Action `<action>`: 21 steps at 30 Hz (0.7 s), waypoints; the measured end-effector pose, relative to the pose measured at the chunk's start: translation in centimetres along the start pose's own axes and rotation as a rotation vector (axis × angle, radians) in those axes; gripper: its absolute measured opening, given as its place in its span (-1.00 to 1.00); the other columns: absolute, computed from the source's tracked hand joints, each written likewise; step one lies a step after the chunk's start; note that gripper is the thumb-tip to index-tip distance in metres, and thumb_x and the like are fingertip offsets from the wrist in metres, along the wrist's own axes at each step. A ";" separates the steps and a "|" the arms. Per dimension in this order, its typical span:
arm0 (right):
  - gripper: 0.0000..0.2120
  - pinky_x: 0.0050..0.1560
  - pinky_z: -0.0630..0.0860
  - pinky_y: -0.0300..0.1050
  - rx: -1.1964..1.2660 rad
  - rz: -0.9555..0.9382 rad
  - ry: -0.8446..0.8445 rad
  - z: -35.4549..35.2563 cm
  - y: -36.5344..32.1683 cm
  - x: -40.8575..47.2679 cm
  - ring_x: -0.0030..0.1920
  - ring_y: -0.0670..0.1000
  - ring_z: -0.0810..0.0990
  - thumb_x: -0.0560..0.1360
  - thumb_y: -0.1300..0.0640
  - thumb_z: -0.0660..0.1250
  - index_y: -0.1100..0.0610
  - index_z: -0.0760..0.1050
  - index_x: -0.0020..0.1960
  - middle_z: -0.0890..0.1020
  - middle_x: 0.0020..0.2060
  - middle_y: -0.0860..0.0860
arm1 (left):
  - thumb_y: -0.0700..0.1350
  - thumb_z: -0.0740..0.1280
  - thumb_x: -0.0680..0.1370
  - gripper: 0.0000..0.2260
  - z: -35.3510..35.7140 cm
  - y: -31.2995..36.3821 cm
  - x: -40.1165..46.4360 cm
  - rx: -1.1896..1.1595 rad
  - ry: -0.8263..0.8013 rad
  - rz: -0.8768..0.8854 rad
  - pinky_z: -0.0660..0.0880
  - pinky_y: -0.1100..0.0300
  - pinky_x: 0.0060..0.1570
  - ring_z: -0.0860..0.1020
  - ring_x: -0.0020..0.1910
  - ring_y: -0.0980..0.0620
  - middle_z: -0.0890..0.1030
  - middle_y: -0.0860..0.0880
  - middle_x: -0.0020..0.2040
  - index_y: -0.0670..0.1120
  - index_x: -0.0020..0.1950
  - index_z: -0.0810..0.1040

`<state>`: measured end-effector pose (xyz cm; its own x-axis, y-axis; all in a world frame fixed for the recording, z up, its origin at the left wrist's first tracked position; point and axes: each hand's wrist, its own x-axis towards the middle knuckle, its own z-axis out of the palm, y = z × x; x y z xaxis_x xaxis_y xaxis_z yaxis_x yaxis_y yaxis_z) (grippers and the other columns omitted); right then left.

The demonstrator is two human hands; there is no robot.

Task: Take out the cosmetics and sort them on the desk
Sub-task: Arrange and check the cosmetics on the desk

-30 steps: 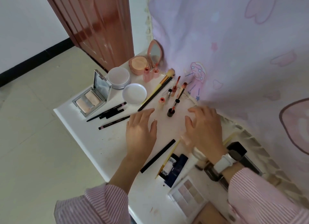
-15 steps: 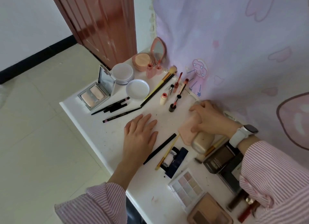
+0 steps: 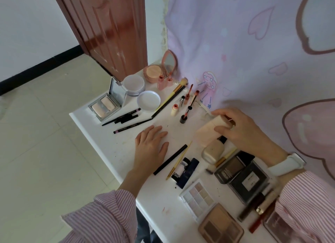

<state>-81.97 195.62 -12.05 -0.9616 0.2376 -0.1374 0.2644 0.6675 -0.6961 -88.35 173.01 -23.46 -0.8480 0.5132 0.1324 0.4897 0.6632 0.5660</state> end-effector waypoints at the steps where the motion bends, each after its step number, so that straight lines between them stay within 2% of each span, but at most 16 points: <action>1: -0.67 -0.11 0.33 -0.46 0.020 0.000 0.020 -0.3 -0.8 -0.5 -0.04 -0.31 0.41 0.43 0.17 0.35 -0.25 0.40 0.00 0.42 -0.04 -0.26 | -0.10 0.34 0.48 -0.69 -0.5 0.4 0.0 -0.081 0.012 -0.020 0.35 -0.06 0.21 0.47 0.22 -0.15 0.57 -0.14 0.17 -0.18 0.18 0.55; 3: -0.70 -0.15 0.40 -0.35 0.160 0.031 0.033 -0.3 -2.3 -1.5 -0.04 -0.19 0.48 0.42 0.17 0.37 -0.22 0.43 -0.03 0.49 -0.02 -0.16 | 0.00 0.31 0.50 -0.59 -1.8 1.6 -0.4 -0.245 0.044 -0.004 0.41 0.03 0.20 0.46 0.20 -0.07 0.53 -0.13 0.18 -0.19 0.27 0.46; 4: -0.72 -0.17 0.46 -0.33 0.258 0.055 0.032 0.1 -2.9 -2.0 -0.05 -0.15 0.51 0.41 0.18 0.37 -0.18 0.45 -0.03 0.52 -0.02 -0.12 | 0.07 0.31 0.48 -0.51 -2.4 2.2 -0.8 -0.317 0.040 0.036 0.40 0.14 0.22 0.43 0.22 -0.01 0.49 -0.09 0.21 -0.15 0.33 0.40; 6: -0.77 -0.17 0.54 -0.30 0.427 0.136 0.018 1.7 -3.9 -3.1 -0.08 -0.11 0.57 0.41 0.20 0.37 -0.10 0.49 -0.03 0.57 -0.04 -0.06 | 0.15 0.35 0.42 -0.38 -3.7 3.4 -1.8 -0.428 -0.019 0.110 0.38 0.34 0.20 0.38 0.24 0.11 0.39 0.00 0.26 0.00 0.41 0.25; 7: -0.80 -0.17 0.56 -0.31 0.526 0.192 0.012 2.8 -4.4 -3.6 -0.11 -0.10 0.59 0.42 0.21 0.37 -0.04 0.51 -0.03 0.60 -0.05 -0.03 | 0.16 0.36 0.40 -0.36 -4.2 3.8 -2.4 -0.435 -0.047 0.137 0.42 0.36 0.14 0.39 0.22 0.12 0.36 0.03 0.27 0.06 0.41 0.22; 10: -0.84 -0.13 0.55 -0.22 0.825 0.380 0.000 6.1 -5.0 -4.8 -0.14 -0.05 0.63 0.43 0.22 0.35 0.14 0.56 0.02 0.64 -0.10 0.08 | 0.05 0.36 0.43 -0.51 -4.7 3.3 -4.1 -0.192 0.060 0.250 0.58 0.12 -0.14 0.54 0.01 -0.05 0.54 -0.11 0.15 -0.04 0.31 0.36; 12: -0.84 -0.11 0.54 -0.20 0.782 0.369 0.007 7.9 -5.1 -5.5 -0.10 0.00 0.62 0.44 0.21 0.34 0.08 0.56 0.01 0.65 -0.11 0.06 | -0.06 0.41 0.43 -0.59 -4.9 2.2 -5.1 -0.091 0.141 0.289 0.59 0.08 -0.25 0.60 -0.14 -0.11 0.63 -0.15 0.02 -0.14 0.24 0.51; 14: -0.82 -0.11 0.54 -0.25 0.642 0.254 -0.009 9.3 -5.3 -6.0 -0.08 -0.05 0.60 0.45 0.19 0.33 -0.08 0.54 -0.05 0.64 -0.10 -0.01 | -0.04 0.42 0.41 -0.65 -5.5 0.9 -6.1 -0.131 0.109 0.282 0.59 0.12 -0.29 0.62 -0.19 -0.05 0.67 -0.10 -0.08 -0.17 0.14 0.60; 16: -0.77 -0.12 0.53 -0.30 0.602 0.166 -0.067 10.0 -5.6 -6.1 -0.09 -0.08 0.58 0.45 0.22 0.33 -0.12 0.52 -0.08 0.62 -0.11 -0.06 | 0.02 0.38 0.42 -0.71 -6.2 -0.2 -7.0 -0.204 0.009 0.215 0.53 0.24 -0.31 0.59 -0.24 0.09 0.68 -0.01 -0.20 -0.12 0.04 0.65; 18: -0.73 -0.17 0.54 -0.28 0.582 0.106 -0.149 10.6 -5.9 -5.9 -0.14 -0.05 0.57 0.45 0.30 0.31 -0.10 0.51 -0.09 0.60 -0.14 -0.08 | 0.00 0.38 0.45 -0.83 -7.0 -0.8 -7.8 -0.418 -0.139 0.014 0.45 0.39 -0.31 0.55 -0.32 0.22 0.65 0.09 -0.28 -0.06 -0.04 0.64; 20: -0.71 -0.18 0.53 -0.16 0.534 0.070 -0.216 11.0 -6.3 -5.7 -0.20 -0.02 0.55 0.45 0.34 0.30 -0.07 0.50 -0.10 0.58 -0.16 -0.08 | -0.04 0.41 0.45 -0.94 -7.6 -1.4 -8.3 -0.685 -0.297 -0.249 0.46 0.40 -0.36 0.58 -0.39 0.18 0.65 0.09 -0.35 0.03 -0.11 0.58; 21: -0.71 -0.19 0.52 -0.21 0.503 0.042 -0.228 11.2 -6.4 -5.5 -0.23 -0.09 0.55 0.45 0.34 0.30 -0.07 0.49 -0.10 0.58 -0.17 -0.12 | -0.02 0.41 0.43 -0.93 -7.9 -1.8 -8.5 -0.794 -0.342 -0.362 0.46 0.36 -0.41 0.59 -0.43 0.11 0.66 0.03 -0.36 0.03 -0.14 0.58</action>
<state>-79.21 182.19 -14.73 -0.9573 0.0602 -0.2826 0.2889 0.2286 -0.9297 -83.63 163.14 -19.16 -0.7542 0.5644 -0.3356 -0.1810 0.3127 0.9325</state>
